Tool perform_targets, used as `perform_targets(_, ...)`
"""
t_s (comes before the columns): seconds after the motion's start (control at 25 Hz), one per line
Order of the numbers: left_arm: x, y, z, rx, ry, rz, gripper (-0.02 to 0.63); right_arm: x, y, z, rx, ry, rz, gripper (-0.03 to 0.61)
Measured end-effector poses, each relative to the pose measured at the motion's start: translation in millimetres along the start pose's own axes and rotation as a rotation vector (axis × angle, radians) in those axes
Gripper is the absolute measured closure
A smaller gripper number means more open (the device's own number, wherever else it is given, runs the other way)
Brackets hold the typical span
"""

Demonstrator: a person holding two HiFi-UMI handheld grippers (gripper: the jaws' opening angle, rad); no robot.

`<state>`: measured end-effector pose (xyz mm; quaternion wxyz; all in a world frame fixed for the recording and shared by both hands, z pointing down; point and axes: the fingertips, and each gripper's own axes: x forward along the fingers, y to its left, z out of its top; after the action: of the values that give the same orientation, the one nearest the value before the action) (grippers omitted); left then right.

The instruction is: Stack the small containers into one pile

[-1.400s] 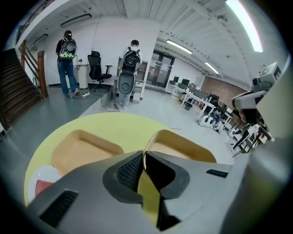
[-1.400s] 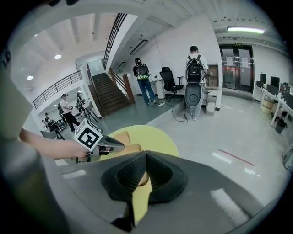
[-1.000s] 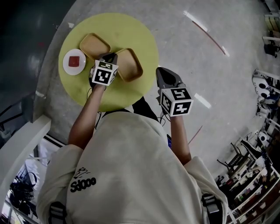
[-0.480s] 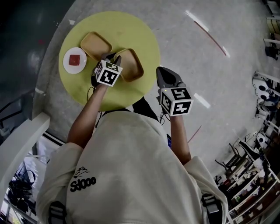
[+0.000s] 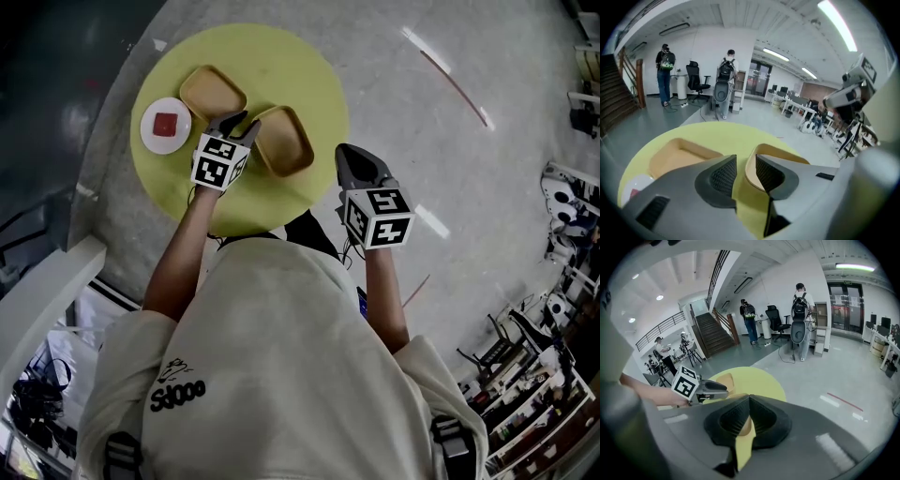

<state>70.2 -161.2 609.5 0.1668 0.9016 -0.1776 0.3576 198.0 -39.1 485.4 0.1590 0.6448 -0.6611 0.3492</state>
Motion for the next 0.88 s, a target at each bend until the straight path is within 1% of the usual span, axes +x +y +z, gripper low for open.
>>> perform_targets(0.08,-12.6,15.2,9.3,-0.099,-0.08,0.012,0.5,0.6,0.6,0.5,-0.003,0.0,0.003,0.568)
perform_targets(0.16,-25.2,38.7,10.9,-0.228,-0.131,0.075,0.5,0.9,1.9,0.6,-0.006,-0.001,0.008,0.568)
perform_targets(0.24,-35.1,64.5,0.2,-0.373,-0.128,0.169,0.5,1.6,3.8,0.3,-0.009,0.0,0.015,0.568)
perform_targets(0.32,-41.2,83.0,-15.9,-0.493,-0.099,0.247,0.5,2.4,5.2,-0.5,-0.011,0.002,0.019,0.568)
perform_targets(0.4,-45.7,93.7,-29.0,-0.58,-0.085,0.294,0.5,2.4,5.7,-1.6,-0.013,0.003,0.022,0.568)
perform_targets(0.48,-49.3,100.1,-39.3,-0.658,-0.086,0.324,0.495,2.0,5.5,-2.2,-0.014,0.004,0.023,0.568)
perform_targets(0.56,-49.9,102.2,-47.4,-0.706,-0.083,0.338,0.495,1.4,4.9,-2.9,-0.015,0.005,0.023,0.568)
perform_targets(0.72,-44.7,101.6,-61.1,-0.733,-0.033,0.35,0.494,0.3,4.3,-4.0,-0.017,0.009,0.022,0.568)
perform_targets(0.88,-39.0,103.8,-72.5,-0.792,-0.003,0.342,0.494,0.1,3.9,-4.5,-0.016,0.011,0.022,0.568)
